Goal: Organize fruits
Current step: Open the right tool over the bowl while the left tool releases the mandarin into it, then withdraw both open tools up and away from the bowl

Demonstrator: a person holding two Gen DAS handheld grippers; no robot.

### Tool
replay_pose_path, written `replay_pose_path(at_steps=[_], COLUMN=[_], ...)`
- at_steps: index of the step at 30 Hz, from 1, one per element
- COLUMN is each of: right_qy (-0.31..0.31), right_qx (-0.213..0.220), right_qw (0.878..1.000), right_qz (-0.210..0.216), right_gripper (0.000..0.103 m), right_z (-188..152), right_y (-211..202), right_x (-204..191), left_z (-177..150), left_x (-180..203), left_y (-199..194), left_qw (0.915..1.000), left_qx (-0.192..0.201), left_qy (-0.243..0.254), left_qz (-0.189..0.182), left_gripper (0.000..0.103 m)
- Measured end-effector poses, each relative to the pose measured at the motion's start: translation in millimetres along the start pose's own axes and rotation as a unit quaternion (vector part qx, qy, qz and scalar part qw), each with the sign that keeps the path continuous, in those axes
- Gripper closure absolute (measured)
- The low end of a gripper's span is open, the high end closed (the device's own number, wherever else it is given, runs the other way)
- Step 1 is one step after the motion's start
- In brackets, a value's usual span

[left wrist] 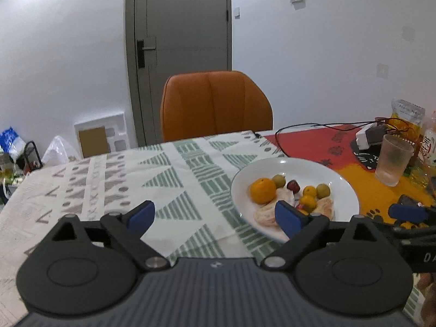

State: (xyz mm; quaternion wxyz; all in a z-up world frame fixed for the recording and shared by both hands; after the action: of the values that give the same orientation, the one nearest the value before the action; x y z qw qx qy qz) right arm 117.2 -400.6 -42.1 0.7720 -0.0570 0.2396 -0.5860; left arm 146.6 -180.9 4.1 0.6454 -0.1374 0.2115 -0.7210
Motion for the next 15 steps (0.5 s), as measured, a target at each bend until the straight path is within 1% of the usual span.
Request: replay_pose_path(at_steps=[3, 7, 10, 11, 12, 15], right_qy=[-0.002, -0.010, -0.013, -0.015, -0.016, -0.019], right_qx=[-0.001, -0.001, -0.002, -0.003, -0.003, -0.006], right_qw=[1.000, 1.000, 1.000, 1.000, 1.000, 1.000], right_qz=[0.003, 0.008, 0.011, 0.013, 0.014, 0.018], right_gripper=[0.000, 0.000, 0.000, 0.000, 0.000, 0.000], right_z=[0, 0, -1, -1, -1, -2], right_y=[-1, -3, -5, -6, -6, -8], right_x=[-6, -14, -19, -21, -22, -26], left_z=[-1, -3, -5, -6, -7, -10], left_x=[-8, -17, -22, -25, -27, -33], left_y=[-5, -13, -19, -21, -23, -29], left_qw=[0.9999, 0.9997, 0.9997, 0.9996, 0.9996, 0.9994], left_qx=[-0.008, -0.014, -0.017, -0.018, -0.017, -0.017], left_qy=[-0.004, -0.011, -0.016, -0.019, -0.023, -0.030], left_qz=[0.011, 0.016, 0.012, 0.011, 0.008, 0.002], left_gripper=[0.008, 0.007, 0.005, 0.001, 0.000, 0.000])
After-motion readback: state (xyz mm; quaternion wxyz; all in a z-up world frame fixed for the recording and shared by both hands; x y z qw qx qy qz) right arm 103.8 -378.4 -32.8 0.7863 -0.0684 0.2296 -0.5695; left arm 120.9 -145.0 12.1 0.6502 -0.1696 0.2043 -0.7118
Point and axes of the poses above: each gripper's, at about its wrist camera, not at the fingertips, and y roughly the way its jaws point, x to its right, z to its top, the point moved 1 cm from there along y, roughly the way its jaws point, and after that the axes turned 7 degrees about z, right-handed, at the moved point
